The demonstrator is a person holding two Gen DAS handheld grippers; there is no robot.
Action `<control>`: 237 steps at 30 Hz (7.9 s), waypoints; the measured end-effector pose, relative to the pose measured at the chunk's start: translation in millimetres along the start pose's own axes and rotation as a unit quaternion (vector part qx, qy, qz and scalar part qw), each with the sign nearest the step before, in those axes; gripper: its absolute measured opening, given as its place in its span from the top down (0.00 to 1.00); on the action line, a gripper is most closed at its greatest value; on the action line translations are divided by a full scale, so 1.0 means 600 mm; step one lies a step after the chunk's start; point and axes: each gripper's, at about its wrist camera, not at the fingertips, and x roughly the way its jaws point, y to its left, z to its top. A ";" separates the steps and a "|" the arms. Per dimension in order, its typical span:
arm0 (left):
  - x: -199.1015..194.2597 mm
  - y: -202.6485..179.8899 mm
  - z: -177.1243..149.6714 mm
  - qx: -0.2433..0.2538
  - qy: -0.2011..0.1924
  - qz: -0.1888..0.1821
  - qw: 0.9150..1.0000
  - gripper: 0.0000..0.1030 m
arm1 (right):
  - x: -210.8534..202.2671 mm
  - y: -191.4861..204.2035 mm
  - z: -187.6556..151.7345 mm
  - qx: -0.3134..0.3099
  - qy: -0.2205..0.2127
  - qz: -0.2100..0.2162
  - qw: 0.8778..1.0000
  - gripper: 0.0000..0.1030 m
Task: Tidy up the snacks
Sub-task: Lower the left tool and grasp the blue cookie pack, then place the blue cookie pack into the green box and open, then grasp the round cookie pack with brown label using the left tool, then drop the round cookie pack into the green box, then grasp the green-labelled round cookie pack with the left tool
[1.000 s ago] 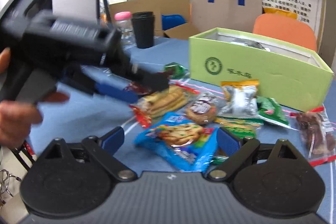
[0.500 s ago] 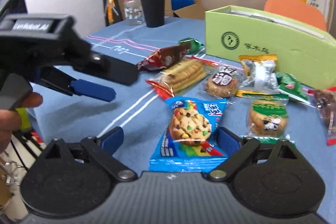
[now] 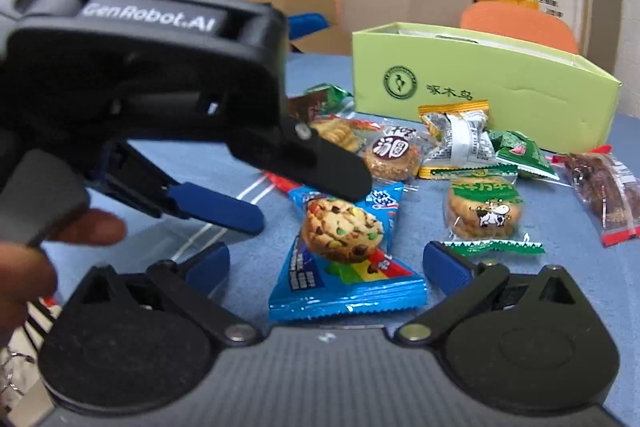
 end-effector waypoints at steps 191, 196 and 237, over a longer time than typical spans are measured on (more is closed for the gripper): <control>0.094 -0.132 0.211 0.109 -0.067 -0.028 0.991 0.44 | -0.004 -0.171 0.105 -0.014 -0.051 -0.054 0.997 0.00; 0.084 -0.090 0.125 0.057 -0.018 -0.030 0.998 0.41 | 0.061 -0.111 0.078 -0.048 0.005 -0.064 0.997 0.00; 0.112 -0.064 0.063 0.034 0.046 -0.016 0.998 0.47 | 0.043 -0.094 0.082 -0.010 0.021 -0.068 0.997 0.02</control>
